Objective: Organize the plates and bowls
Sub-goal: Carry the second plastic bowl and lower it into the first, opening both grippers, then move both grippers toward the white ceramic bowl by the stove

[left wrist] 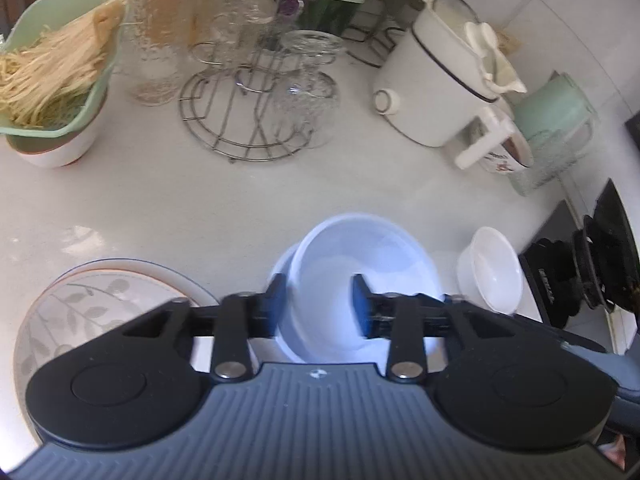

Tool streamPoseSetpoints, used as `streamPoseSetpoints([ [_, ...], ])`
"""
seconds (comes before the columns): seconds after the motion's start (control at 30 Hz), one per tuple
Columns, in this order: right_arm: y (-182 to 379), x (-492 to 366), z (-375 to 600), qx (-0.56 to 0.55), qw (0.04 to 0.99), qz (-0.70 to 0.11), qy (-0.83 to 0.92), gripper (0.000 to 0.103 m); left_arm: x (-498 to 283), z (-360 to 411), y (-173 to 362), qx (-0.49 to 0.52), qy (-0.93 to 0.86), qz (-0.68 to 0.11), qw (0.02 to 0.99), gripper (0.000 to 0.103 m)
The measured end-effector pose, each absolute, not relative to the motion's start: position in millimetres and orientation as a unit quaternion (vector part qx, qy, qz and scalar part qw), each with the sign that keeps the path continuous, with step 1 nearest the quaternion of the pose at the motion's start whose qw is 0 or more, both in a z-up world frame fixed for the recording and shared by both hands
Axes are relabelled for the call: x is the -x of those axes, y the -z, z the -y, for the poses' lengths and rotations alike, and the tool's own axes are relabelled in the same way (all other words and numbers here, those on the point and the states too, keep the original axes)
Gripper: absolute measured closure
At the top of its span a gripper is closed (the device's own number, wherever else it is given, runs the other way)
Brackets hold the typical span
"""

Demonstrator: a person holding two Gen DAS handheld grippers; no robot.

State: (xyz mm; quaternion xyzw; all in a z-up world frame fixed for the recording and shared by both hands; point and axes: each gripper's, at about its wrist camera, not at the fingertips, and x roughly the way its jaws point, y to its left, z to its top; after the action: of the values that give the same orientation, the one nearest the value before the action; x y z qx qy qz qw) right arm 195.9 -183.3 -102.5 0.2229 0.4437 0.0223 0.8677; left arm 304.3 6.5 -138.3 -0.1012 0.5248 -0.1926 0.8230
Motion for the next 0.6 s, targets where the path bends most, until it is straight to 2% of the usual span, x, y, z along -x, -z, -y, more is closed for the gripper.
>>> streamPoseSetpoints([
  [0.03, 101.6, -196.2, 183.7, -0.223, 0.869, -0.443, -0.017, 0.063, -304.3, -8.2, 136.5, 0.105, 0.192, -0.522, 0.825, 0.051],
  [0.1, 98.7, -195.0, 185.6, -0.227, 0.871, -0.435, -0.016, 0.055, -303.8, -11.3, 132.2, 0.109, 0.196, -0.515, 0.828, 0.051],
  [0.6, 48.9, -180.7, 199.1, -0.209, 0.908, -0.363, -0.012, 0.054, -294.6, -4.1, 86.9, 0.091, 0.231, -0.461, 0.852, 0.051],
])
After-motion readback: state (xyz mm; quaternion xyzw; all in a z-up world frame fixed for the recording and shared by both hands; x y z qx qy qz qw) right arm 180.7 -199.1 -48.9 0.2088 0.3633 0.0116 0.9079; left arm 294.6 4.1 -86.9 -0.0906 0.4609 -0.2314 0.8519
